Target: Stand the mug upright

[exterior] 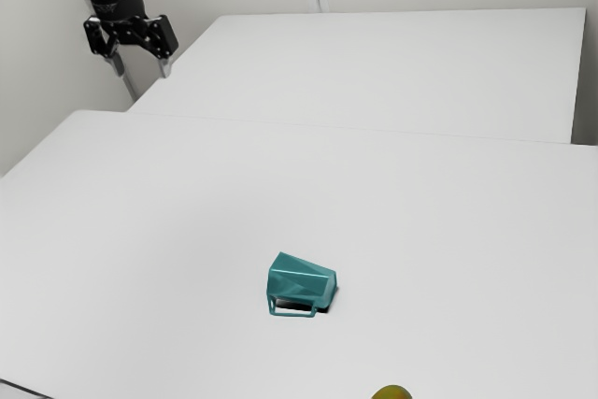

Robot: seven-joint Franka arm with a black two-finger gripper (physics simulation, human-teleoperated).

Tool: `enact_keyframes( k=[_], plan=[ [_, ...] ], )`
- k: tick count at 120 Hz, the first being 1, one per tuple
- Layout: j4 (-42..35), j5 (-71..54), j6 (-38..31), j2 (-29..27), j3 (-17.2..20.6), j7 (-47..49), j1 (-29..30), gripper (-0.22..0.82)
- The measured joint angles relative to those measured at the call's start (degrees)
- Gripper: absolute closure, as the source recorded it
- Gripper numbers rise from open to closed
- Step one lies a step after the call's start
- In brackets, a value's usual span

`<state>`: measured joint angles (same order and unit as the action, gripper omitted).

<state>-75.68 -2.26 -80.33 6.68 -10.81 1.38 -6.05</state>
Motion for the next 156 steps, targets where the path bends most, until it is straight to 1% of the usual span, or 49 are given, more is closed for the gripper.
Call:
enact_keyframes(
  k=[13, 21, 26, 35, 46, 57, 62, 65, 70, 74, 80, 86, 92, 105, 114, 125, 142, 156],
  plan=[
    [-0.29, 1.23, 0.94, -0.41, 0.08, -0.39, -0.22, 0.0],
    [-3.26, 3.77, 0.41, -0.61, -0.78, -0.62, -0.53, 0.0],
    [-7.31, 6.92, -1.13, -1.02, -2.37, -0.96, -0.91, 0.0],
    [-18.35, 14.72, -6.12, -2.58, -4.21, -2.54, 0.33, 0.0],
    [-30.84, 26.33, -12.7, -3.21, -4.72, -5.75, 3.03, 0.0],
    [-41.13, 37.54, -17.51, -4.11, -4.55, -10.49, 4.85, 0.0],
    [-44.72, 41.99, -19.08, -4.6, -3.52, -13.05, 6.17, 0.0],
    [-46.75, 44.55, -19.88, -5.04, -1.84, -14.69, 7.91, 0.0],
    [-50.66, 48.81, -21.36, -6.19, 1.99, -17.54, 11.7, 0.0],
    [-53.17, 51.85, -22.58, -6.82, 3.9, -19.82, 13.54, 0.0],
    [-56.46, 55.67, -24.29, -7.55, 5.57, -23.07, 15.09, 0.0],
    [-59.57, 58.68, -25.93, -8.85, 6.48, -26.22, 15.68, 0.0],
    [-61.9, 60.77, -27.44, -10.4, 7.16, -29.13, 15.32, 0.0],
    [-64.78, 63.57, -30.29, -11.8, 8.59, -34.68, 12.37, 0.0],
    [-66.91, 64.9, -31.93, -12.8, 9.39, -37.98, 12.02, 0.0],
    [-67.51, 66.68, -33.4, -11.85, 9.88, -41.5, 12.34, 0.0],
    [-67.51, 72.5, -35.32, -9.19, 12.19, -45.81, 12.67, 0.0],
    [-67.8, 76.16, -36.12, -8.37, 13.88, -48.22, 11.95, 0.0]
  ],
)
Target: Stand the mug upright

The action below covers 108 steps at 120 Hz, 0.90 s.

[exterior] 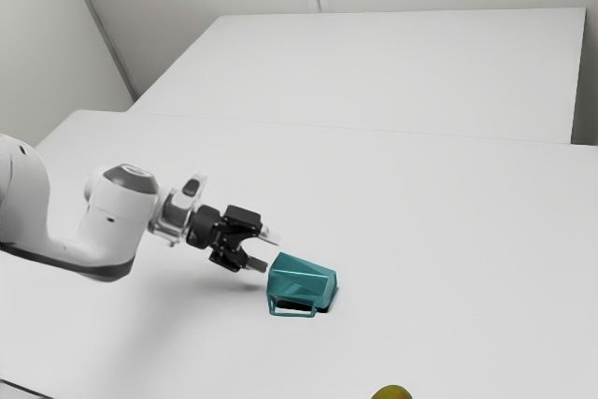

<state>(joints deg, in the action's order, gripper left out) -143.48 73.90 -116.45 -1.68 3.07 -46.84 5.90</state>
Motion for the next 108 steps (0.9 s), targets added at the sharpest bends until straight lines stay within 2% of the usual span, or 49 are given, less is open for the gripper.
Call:
enact_keyframes(
  k=[21, 52, 76, 95, 108],
  plan=[
    [-1.54, 1.77, -0.52, -0.15, 0.61, -2.83, -1.29, 0.0],
    [-1.64, 2.97, -0.91, -0.43, 3.55, -5.43, 1.43, 0.0],
    [-1.64, 4.02, -1.24, -0.14, 4.21, -6.54, -0.63, 0.01],
    [-1.64, 4.31, -1.57, 0.36, 4.29, -6.89, -0.73, 0.15],
    [-1.57, 4.42, -1.83, 0.55, 4.43, -6.91, -0.07, 0.39]
  ],
)
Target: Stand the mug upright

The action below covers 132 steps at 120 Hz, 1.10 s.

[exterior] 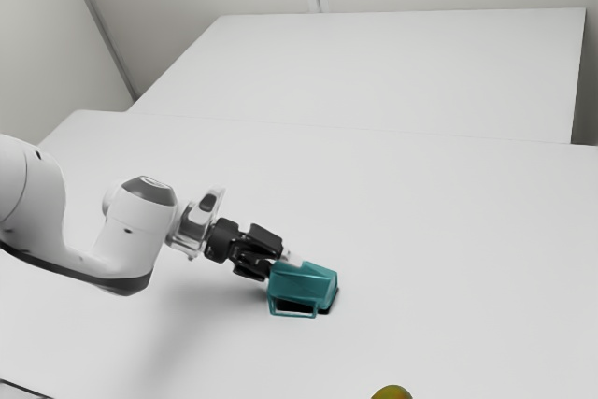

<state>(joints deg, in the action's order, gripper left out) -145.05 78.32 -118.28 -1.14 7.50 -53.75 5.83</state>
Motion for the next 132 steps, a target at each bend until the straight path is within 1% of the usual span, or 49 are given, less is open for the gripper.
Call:
enact_keyframes(
  k=[6, 13, 20, 29, 52, 69, 84, 99, 109, 121, 132],
  plan=[
    [0.01, 0.03, -0.1, 0.02, 0.04, 0.05, 0.29, 0.49],
    [0.01, 0.05, -0.19, 0.02, 0.05, 0.17, 0.58, 0.57],
    [0.02, 0.06, -0.25, 0.03, 0.12, 0.38, 0.86, 0.64],
    [0.09, 0.07, -0.51, -0.04, 0.7, 0.79, 1.57, 0.69],
    [0.44, 0.06, -2.11, -0.07, 2.39, 2.25, 2.11, 0.75],
    [0.56, 0.0, -3.03, -0.3, 2.7, 3.28, 1.34, 0.77],
    [2.39, -1.53, -3.36, -1.41, 2.95, 3.98, 0.28, 0.77],
    [7.43, -6.27, -3.44, -1.61, 2.59, 4.84, -0.36, 0.78],
    [12.53, -12.87, -3.3, -1.48, 2.05, 6.06, -0.36, 0.78],
    [20.72, -26.37, -2.1, 0.41, 0.29, 8.9, -0.85, 0.78],
    [33.09, -42.85, 1.19, 6.23, -0.11, 13.15, -0.28, 0.78]
  ],
)
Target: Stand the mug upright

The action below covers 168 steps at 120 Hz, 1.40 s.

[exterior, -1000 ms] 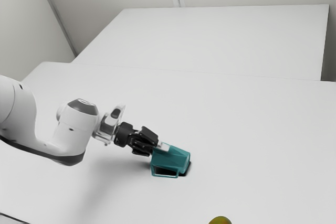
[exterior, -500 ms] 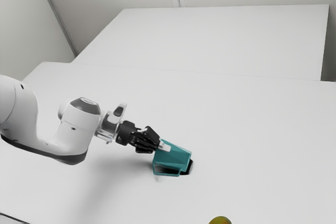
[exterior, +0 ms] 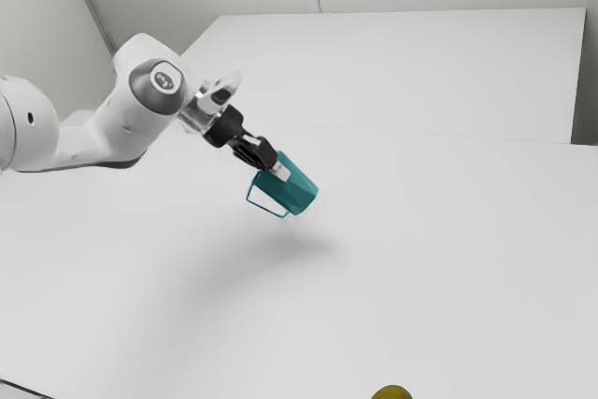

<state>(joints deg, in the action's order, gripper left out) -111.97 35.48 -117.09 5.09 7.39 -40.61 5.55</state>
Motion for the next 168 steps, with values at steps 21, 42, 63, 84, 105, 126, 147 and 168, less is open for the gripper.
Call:
enact_keyframes(
  k=[21, 42, 63, 84, 105, 126, 147, 168],
  plan=[
    [11.94, -30.46, 3.77, 9.15, 1.17, 11.33, -0.5, 0.78],
    [12.24, -39.75, 2.57, 12.06, 1.14, 23.37, -1.18, 0.79],
    [11.95, -42.11, -2.22, 13.24, 1.0, 33.73, -3.8, 0.79],
    [9.15, -42.77, -6.75, 14.29, 0.75, 42.55, -4.3, 0.79],
    [8.6, -43.02, -8.95, 15.25, 0.7, 49.36, -4.31, 0.75],
    [8.59, -42.44, -9.43, 15.46, 0.69, 54.26, -4.31, 0.37],
    [9.27, -42.48, -8.83, 13.82, 0.86, 58.0, -4.22, 0.16],
    [25.45, -42.73, 4.66, 9.47, 4.9, 58.52, -4.28, 0.07]
  ],
)
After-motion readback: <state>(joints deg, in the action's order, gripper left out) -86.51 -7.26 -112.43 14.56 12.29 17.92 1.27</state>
